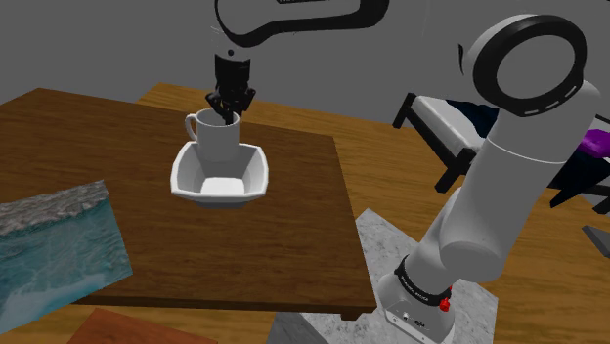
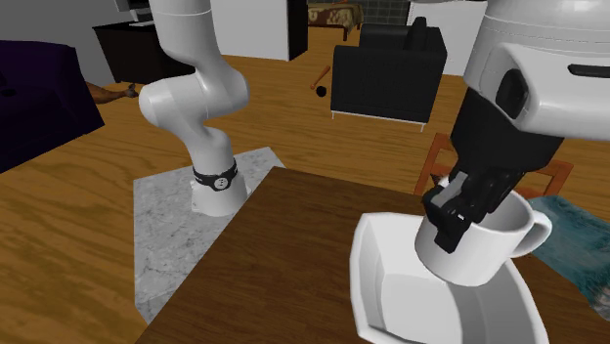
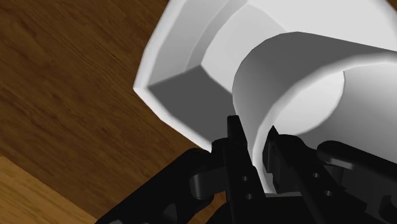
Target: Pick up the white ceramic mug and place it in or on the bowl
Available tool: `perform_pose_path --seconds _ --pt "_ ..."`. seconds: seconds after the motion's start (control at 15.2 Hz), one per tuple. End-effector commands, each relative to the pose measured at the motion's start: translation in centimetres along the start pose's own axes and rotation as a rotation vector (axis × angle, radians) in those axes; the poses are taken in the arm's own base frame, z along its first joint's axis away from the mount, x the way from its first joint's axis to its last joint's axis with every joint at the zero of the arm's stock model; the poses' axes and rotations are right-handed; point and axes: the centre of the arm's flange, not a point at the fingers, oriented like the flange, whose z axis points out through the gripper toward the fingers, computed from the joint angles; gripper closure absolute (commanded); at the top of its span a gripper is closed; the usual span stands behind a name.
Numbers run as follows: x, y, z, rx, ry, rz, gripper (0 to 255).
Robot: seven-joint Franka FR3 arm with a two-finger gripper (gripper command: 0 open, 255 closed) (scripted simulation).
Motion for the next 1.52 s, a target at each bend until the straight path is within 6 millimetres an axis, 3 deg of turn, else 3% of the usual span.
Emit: perform_pose_path --seconds 0.0,0.33,0.86,0.92,1.25,1.45 --pt "0.0 0.0 1.1 0.000 0.001 0.000 255" --pt "0.1 0.0 3.9 0.000 0.001 0.000 255" --pt "0.1 0.0 3.9 0.000 0.001 0.000 255" --pt "0.1 0.0 3.9 0.000 0.001 0.000 0" --pt "0.1 0.0 3.9 0.000 0.001 0.000 0" --pt "0.0 0.0 -0.1 0.000 0.001 0.000 0"
